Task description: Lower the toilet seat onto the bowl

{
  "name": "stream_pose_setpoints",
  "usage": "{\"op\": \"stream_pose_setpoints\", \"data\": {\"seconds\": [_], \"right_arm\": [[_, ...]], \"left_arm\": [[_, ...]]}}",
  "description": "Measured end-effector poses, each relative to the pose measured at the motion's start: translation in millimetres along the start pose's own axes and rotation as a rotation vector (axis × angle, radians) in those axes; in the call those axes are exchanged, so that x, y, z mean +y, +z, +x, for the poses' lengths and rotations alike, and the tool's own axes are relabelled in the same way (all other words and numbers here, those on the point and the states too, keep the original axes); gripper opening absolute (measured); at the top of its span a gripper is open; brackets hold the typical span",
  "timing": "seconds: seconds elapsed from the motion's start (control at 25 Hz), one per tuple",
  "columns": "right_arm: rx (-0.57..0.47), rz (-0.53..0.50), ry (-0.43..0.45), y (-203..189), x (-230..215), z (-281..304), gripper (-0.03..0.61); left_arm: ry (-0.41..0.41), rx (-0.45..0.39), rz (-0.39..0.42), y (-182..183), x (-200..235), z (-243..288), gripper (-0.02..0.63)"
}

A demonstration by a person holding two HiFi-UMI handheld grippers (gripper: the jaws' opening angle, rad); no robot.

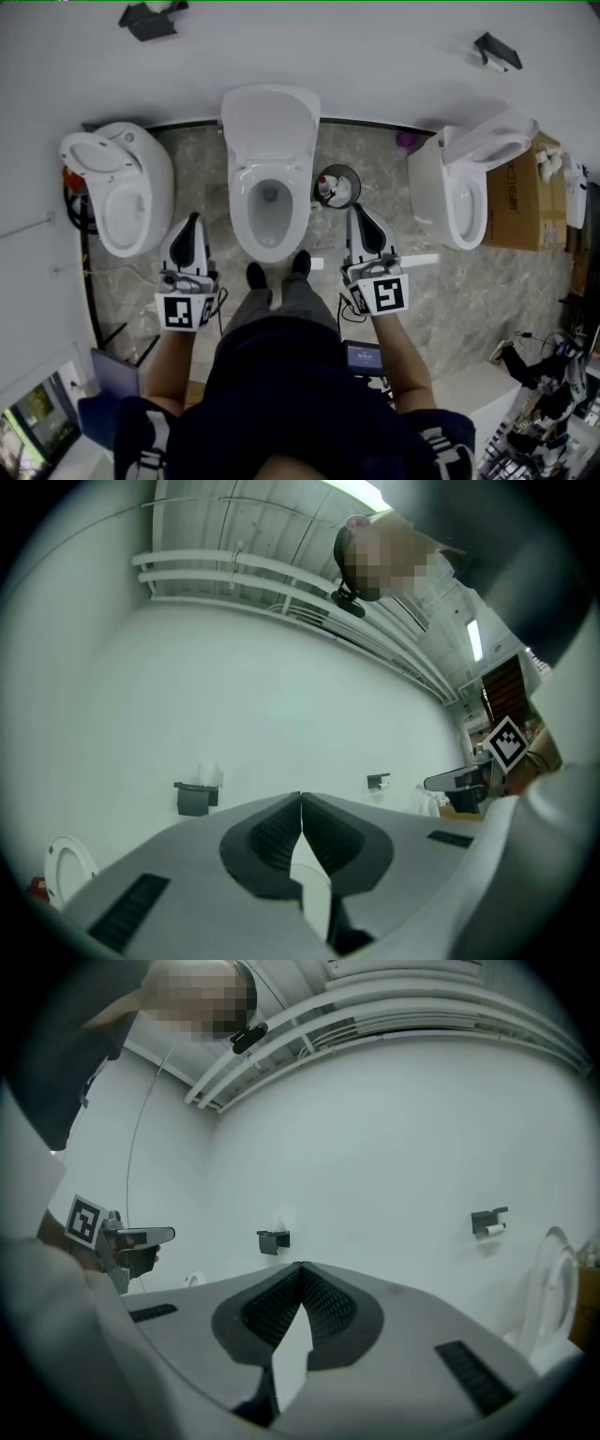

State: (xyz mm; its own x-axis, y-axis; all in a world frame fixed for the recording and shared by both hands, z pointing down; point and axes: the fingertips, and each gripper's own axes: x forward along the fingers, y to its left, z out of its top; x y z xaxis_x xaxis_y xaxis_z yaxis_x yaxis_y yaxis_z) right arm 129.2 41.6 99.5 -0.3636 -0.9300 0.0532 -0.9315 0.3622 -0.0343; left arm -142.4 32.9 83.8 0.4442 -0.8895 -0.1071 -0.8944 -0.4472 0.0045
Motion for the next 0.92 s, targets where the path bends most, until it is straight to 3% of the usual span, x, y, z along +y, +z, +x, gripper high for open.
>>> {"op": "stream_pose_setpoints", "data": {"seconds": [0.28, 0.92], "right_arm": [[-0.011, -0.042, 0.012, 8.3, 10.4, -0.5, 0.018], [0.014, -0.068, 0.019, -0.7, 18.9, -0.1, 0.018]], "left_arm": [[0.0, -0.006, 0.034, 0.1, 5.0, -7.2, 0.026], [-0.004, -0.018, 0.017, -4.3, 7.0, -11.8, 0.026]]}}
